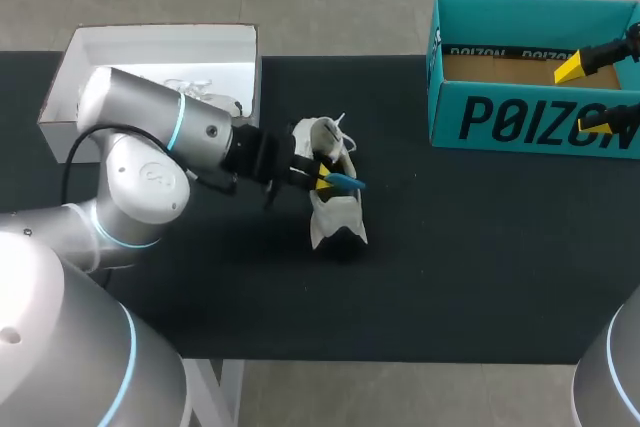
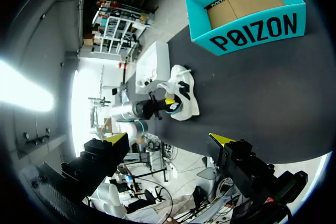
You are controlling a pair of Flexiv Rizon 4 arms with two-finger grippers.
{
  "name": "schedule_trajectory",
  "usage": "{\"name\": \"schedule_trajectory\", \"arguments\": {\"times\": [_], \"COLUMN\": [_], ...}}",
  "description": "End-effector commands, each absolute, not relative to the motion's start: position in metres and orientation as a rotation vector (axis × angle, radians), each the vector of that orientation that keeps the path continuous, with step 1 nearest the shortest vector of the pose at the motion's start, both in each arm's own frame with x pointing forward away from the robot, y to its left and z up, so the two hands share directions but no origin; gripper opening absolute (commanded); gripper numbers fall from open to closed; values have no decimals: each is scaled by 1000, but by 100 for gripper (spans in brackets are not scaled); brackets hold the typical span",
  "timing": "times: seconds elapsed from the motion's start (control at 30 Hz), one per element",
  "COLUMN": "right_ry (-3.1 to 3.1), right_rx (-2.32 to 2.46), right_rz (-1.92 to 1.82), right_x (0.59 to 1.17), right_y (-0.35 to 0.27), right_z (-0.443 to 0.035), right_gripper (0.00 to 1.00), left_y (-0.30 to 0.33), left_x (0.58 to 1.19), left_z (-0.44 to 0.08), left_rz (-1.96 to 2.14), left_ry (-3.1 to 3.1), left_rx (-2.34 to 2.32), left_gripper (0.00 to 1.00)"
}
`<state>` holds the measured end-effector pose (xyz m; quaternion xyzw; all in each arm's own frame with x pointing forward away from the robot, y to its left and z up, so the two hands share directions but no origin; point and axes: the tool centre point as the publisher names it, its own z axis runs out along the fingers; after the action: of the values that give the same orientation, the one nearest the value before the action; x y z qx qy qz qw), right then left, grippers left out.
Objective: Take the shoe out of the shoebox, open the shoe tongue, remove and reinsert the insole, then place the shoe into the shoebox
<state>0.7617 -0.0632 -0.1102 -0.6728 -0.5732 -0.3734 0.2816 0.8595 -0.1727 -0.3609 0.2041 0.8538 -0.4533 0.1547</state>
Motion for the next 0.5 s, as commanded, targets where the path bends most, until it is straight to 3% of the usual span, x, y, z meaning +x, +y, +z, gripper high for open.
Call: {"name": "schedule_trajectory", "arguments": {"times": [0.03,0.37,0.43,0.5], "right_ry": [-1535,-1535,-1535,-1535], "right_rx": [-1806,-1806,-1806,-1806], "right_rz": [-999,-999,-999,-999], "right_x": [761,761,761,761], "right_y": [-62,-62,-62,-62], "right_z": [-111,-111,-111,-111], "right_gripper": [100,100,100,100], "left_y": [-171,-174,-176,-179], "left_x": [870,876,870,866], "left_z": [-364,-351,-345,-340], "left_rz": [-1274,-1268,-1272,-1276], "left_ry": [2466,2435,2423,2412], "left_rx": [599,659,672,682], "left_gripper": [0,0,31,40]}}
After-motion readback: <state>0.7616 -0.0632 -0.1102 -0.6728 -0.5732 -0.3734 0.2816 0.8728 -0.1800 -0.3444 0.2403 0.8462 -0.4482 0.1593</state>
